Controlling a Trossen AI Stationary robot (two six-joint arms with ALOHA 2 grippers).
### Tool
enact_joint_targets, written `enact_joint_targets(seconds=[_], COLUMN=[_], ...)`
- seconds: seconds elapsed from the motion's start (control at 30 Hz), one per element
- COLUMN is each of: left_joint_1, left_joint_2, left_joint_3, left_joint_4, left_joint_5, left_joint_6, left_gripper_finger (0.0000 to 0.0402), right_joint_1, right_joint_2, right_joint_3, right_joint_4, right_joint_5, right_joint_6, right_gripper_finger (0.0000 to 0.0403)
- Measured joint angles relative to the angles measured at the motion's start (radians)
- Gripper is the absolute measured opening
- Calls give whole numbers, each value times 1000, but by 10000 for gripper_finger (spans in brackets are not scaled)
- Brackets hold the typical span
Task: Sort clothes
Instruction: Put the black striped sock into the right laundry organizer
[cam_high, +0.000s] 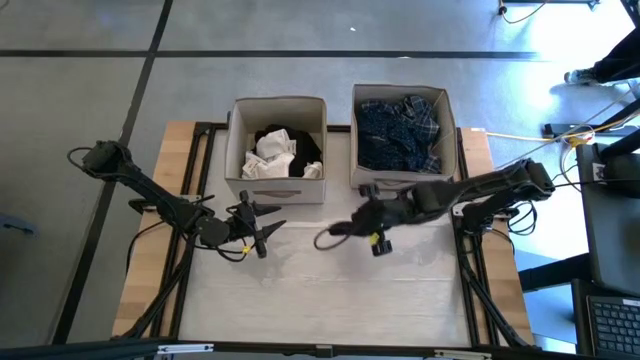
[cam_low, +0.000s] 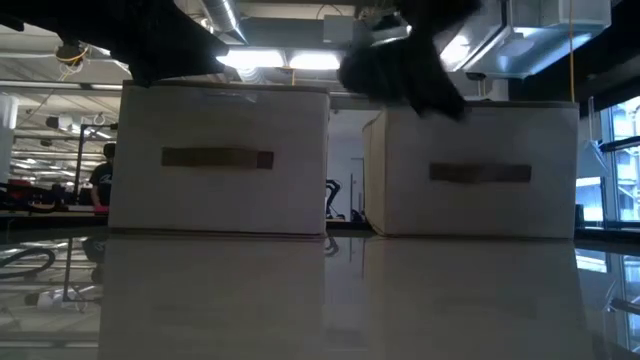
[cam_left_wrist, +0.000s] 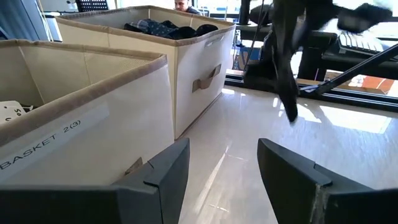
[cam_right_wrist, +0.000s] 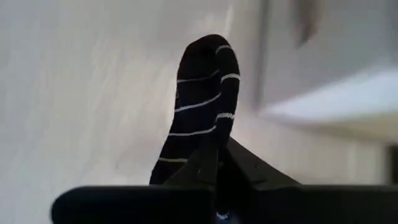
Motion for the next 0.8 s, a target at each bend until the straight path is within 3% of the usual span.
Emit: enact_joint_targets(seconds=[0.13, 0.3, 0.57, 0.8], left_joint_1=[0, 0, 0, 0], left_joint_2=[0, 0, 0, 0], left_joint_3=[0, 0, 0, -2], left_joint_4=[0, 1, 3, 16], left_joint_5=[0, 0, 0, 0], left_joint_6=[0, -22, -26, -27], left_gripper_finger=[180, 180, 180, 180], right_joint_1=[-51, -147, -341, -458], right_joint_2=[-1, -2, 47, 152], right_joint_3=[128, 194, 195, 194], right_joint_4=[62, 279, 616, 761], right_joint_5=[46, 90, 16, -30], right_joint_6=[-92, -212, -232, -223], right_gripper_finger=[5, 15, 26, 28])
